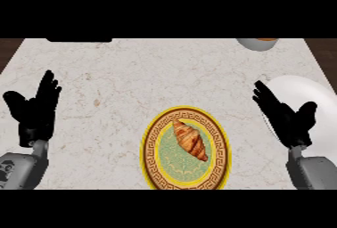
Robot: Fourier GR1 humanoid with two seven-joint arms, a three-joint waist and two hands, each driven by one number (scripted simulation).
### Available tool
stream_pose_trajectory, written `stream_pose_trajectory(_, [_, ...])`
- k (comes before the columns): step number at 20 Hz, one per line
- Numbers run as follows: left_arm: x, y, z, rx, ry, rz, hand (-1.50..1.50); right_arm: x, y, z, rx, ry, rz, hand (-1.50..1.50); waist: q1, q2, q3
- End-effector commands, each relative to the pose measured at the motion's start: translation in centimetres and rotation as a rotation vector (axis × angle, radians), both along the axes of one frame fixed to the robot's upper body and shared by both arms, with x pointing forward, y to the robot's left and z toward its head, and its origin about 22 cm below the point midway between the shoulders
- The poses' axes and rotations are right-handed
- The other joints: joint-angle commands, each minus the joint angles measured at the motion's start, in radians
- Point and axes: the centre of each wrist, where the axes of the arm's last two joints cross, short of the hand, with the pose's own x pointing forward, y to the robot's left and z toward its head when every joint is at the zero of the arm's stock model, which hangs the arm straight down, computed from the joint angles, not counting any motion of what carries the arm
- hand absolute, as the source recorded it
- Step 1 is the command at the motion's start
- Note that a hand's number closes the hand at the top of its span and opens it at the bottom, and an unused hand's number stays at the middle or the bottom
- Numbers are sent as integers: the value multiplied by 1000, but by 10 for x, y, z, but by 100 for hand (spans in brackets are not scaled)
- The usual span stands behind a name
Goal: Pick the croissant from the plate and place it in the plate
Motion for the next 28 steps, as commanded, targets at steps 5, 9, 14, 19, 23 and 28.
stream_pose_trajectory(5, [1,-28,-4,25,1,-245,0,34,111,63,-152,-182,787,150,119,16,8])
stream_pose_trajectory(9, [3,-36,-15,-30,53,-288,0,50,115,118,-426,-604,796,-150,77,22,12])
stream_pose_trajectory(14, [2,-21,-16,-25,47,-289,0,73,81,61,-268,-514,1025,-150,45,17,13])
stream_pose_trajectory(19, [0,-23,-33,-39,67,-296,0,82,103,69,-539,-585,1213,-150,33,11,11])
stream_pose_trajectory(23, [9,-6,-29,-24,62,-274,0,100,99,68,-649,-587,1260,-150,22,9,11])
stream_pose_trajectory(28, [-6,-8,-26,-39,79,-259,0,87,148,83,-747,-613,1302,-150,10,-2,11])
